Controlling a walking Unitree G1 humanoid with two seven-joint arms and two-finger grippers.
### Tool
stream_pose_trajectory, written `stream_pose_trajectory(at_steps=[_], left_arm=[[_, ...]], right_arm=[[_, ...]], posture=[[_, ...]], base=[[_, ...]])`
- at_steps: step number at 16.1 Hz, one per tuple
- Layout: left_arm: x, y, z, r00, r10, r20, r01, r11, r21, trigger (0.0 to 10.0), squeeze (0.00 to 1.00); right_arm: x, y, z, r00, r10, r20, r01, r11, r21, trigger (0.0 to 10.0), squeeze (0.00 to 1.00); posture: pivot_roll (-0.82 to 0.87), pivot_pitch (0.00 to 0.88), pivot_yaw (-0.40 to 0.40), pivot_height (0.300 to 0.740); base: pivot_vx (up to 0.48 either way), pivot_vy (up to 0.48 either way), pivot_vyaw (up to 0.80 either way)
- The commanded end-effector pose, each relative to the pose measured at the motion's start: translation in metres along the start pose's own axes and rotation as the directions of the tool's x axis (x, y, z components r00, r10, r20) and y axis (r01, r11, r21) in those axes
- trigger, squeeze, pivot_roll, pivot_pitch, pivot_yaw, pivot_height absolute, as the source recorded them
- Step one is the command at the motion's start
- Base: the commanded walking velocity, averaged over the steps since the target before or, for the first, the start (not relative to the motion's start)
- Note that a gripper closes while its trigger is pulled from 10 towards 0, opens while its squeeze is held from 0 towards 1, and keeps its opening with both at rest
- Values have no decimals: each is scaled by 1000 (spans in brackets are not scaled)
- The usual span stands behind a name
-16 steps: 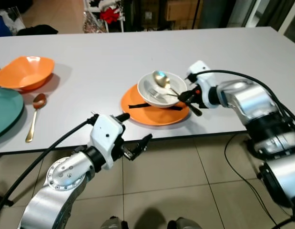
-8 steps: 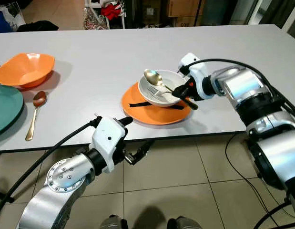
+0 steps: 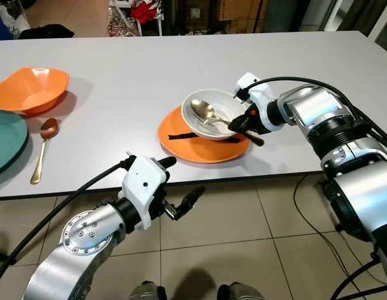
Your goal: Setting the table
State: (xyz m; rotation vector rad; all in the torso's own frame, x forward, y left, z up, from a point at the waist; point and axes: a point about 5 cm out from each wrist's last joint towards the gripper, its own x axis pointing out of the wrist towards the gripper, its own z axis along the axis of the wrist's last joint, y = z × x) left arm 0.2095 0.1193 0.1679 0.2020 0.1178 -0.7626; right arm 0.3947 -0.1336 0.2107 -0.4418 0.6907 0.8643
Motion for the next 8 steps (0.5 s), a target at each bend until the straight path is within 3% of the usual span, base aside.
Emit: stream_pose_trajectory(at_steps=[1,3,4,5,6,8], left_arm=[[-1,-4,2,1000,-22,-2,22,1000,3,10000,0],[-1,-4,2,1000,-24,-2,24,1000,3,10000,0],[-1,-4,2,1000,-24,-3,24,1000,3,10000,0],[-1,-4,2,1000,-23,-2,23,1000,3,10000,0],[-1,-4,2,1000,-22,-3,22,1000,2,10000,0],[-2,-3,1,1000,-20,-4,20,1000,2,10000,0]], right_arm=[[-4,0,9,1000,4,4,-4,1000,-30,10000,0],[-5,-1,9,1000,8,1,-8,1000,-26,10000,137],[-5,-1,9,1000,10,3,-10,1000,-25,10000,263],[-6,-1,11,1000,12,6,-12,1000,-24,10000,486],[-7,-1,12,1000,15,10,-15,1000,-25,10000,639],[-7,-1,14,1000,16,15,-16,1000,-27,10000,804]], posture=[[-55,104,-6,740],[-56,105,-7,740],[-56,106,-7,740],[-56,106,-7,740],[-56,106,-9,740],[-56,106,-9,740]], base=[[0,0,0],[0,0,0],[0,0,0],[0,0,0],[0,0,0],[0,0,0]])
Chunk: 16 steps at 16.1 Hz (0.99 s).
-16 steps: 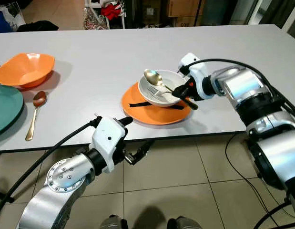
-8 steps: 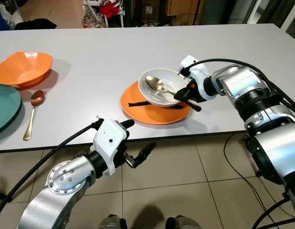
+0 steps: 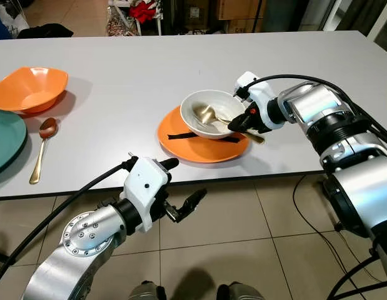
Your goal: Setting the table
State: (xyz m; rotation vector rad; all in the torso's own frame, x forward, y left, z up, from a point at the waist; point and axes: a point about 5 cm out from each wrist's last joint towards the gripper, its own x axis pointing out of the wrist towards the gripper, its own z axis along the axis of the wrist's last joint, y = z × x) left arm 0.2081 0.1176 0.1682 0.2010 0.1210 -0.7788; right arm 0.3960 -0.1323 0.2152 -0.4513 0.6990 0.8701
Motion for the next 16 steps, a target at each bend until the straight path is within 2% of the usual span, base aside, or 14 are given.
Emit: stream_pose_trajectory(at_steps=[1,4,6,7,8,9,10,11,12,14,15,16], left_arm=[[-2,-1,1,1000,-3,-3,3,1000,3,10000,0],[-2,0,1,1000,2,-4,-2,1000,4,10000,0],[-2,1,1,1000,9,0,-9,1000,9,10000,0],[-2,3,3,999,38,11,-39,999,15,10000,0],[-3,4,4,999,49,15,-49,999,17,10000,0],[-4,8,5,994,105,31,-106,994,20,10000,0],[-5,10,6,990,134,38,-135,991,23,10000,0],[-6,17,8,971,230,58,-231,973,14,10000,0],[-9,24,10,941,331,73,-332,943,5,10000,0],[-12,29,12,908,409,90,-411,912,0,10000,0],[-14,31,13,883,458,105,-459,888,-22,10000,0],[-16,33,12,847,520,115,-519,854,-40,10000,0]], right_arm=[[-5,-1,10,1000,10,28,-10,1000,-21,10000,827],[-6,-1,13,999,9,39,-8,1000,-23,10000,988],[-10,-3,17,998,-10,65,12,1000,-28,10000,992],[-21,-5,30,986,0,164,6,999,-35,10000,945],[-24,-5,34,980,15,196,-9,1000,-30,10000,945],[-37,-7,44,950,16,311,-12,1000,-14,10000,0],[-42,-8,47,932,12,363,-9,1000,-10,10000,0],[-55,-6,52,852,-6,524,6,1000,2,10000,0],[-65,4,49,763,-39,645,58,998,-8,10000,0],[-72,19,42,677,-81,732,117,993,2,10000,0],[-72,34,33,624,-114,773,153,988,22,10000,0],[-72,56,17,555,-190,810,204,975,89,10000,0]], posture=[[-56,105,-10,740],[-56,105,-10,740],[-51,102,-15,740],[-39,101,-27,740],[-39,101,-27,740],[-25,98,-35,740],[-19,98,-35,740],[-4,93,-31,740],[1,86,-16,740],[3,82,-5,740],[-1,79,6,740],[-7,79,20,740]], base=[[0,0,0],[0,0,0],[0,0,0],[0,0,0],[0,0,0],[0,0,0],[0,0,0],[0,0,0],[0,0,0],[0,0,0],[0,0,800],[0,0,800]])
